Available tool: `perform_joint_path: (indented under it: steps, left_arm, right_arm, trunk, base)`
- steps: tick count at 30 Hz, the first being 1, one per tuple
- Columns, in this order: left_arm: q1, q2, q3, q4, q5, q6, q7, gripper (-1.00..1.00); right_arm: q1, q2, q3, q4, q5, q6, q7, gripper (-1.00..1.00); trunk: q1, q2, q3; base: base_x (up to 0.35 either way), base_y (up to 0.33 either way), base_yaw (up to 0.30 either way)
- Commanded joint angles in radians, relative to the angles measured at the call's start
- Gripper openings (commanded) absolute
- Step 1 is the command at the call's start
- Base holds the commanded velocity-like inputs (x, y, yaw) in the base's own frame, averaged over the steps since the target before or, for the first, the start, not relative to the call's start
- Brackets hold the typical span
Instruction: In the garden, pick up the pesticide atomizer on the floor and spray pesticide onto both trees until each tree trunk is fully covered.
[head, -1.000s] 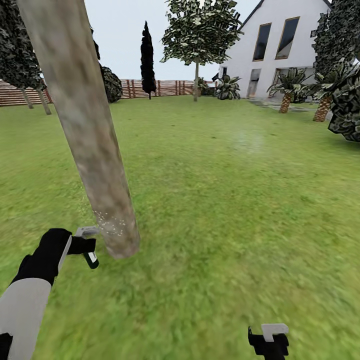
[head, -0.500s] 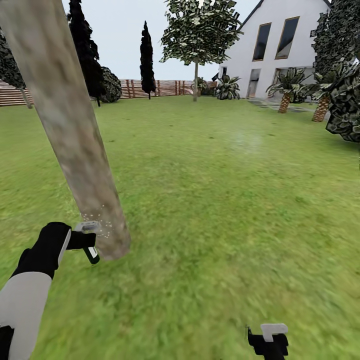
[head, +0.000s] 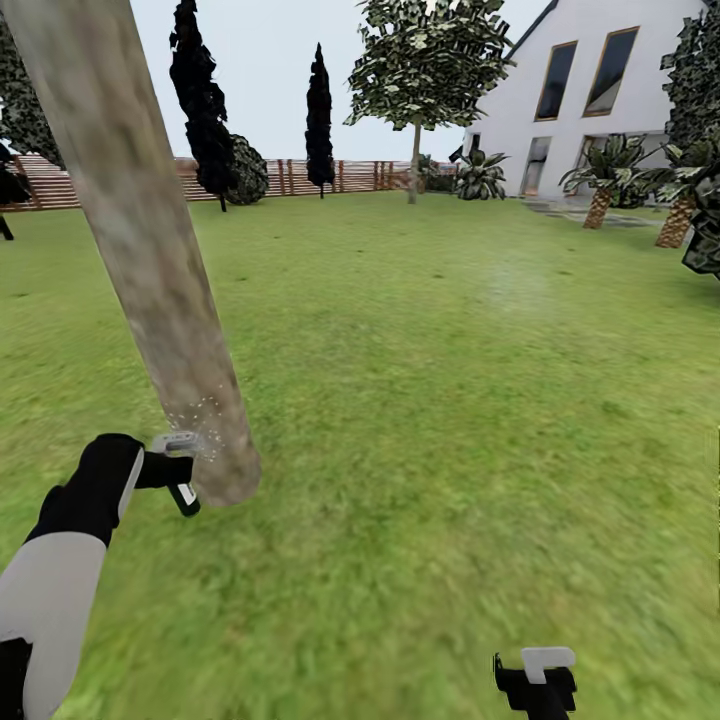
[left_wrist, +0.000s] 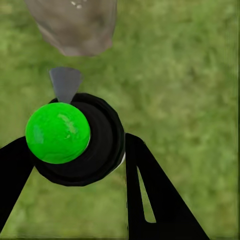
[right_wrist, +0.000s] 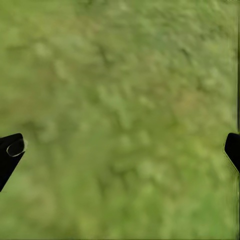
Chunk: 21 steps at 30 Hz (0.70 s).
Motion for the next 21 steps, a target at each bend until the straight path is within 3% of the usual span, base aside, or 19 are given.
perform_joint_path:
  steps: [1,10,16,21]
  left_arm:
    - [0.001,0.000,-0.001,0.001,0.000,0.000,0.000,-1.00]
    - [0.000,0.001,0.003,0.006,0.000,-0.003,0.007,-1.00]
    - [0.001,-0.001,-0.001,0.008,-0.002,-0.004,0.013,-1.00]
    - [0.000,-0.001,-0.001,0.011,-0.003,-0.005,0.037,-1.00]
  right_arm:
    - [0.000,0.000,0.000,0.000,0.000,0.000,0.000,1.00]
    - [0.000,0.000,0.000,0.000,0.000,0.000,0.000,1.00]
    - [0.000,0.000,0.000,0.000,0.000,0.000,0.000,1.00]
    - [0.000,-0.001,-0.001,0.000,0.000,0.000,0.000,1.00]
  trunk:
    - [0.000,0.000,0.000]
    - [0.000,0.000,0.000]
    - [0.000,0.000,0.000]
    - [0.000,0.000,0.000]
  base:
    - [0.000,-0.273,0.010]
    - [0.046,-0.273,0.022]
    - [0.198,-0.230,0.242]
    - [0.218,-0.214,0.027]
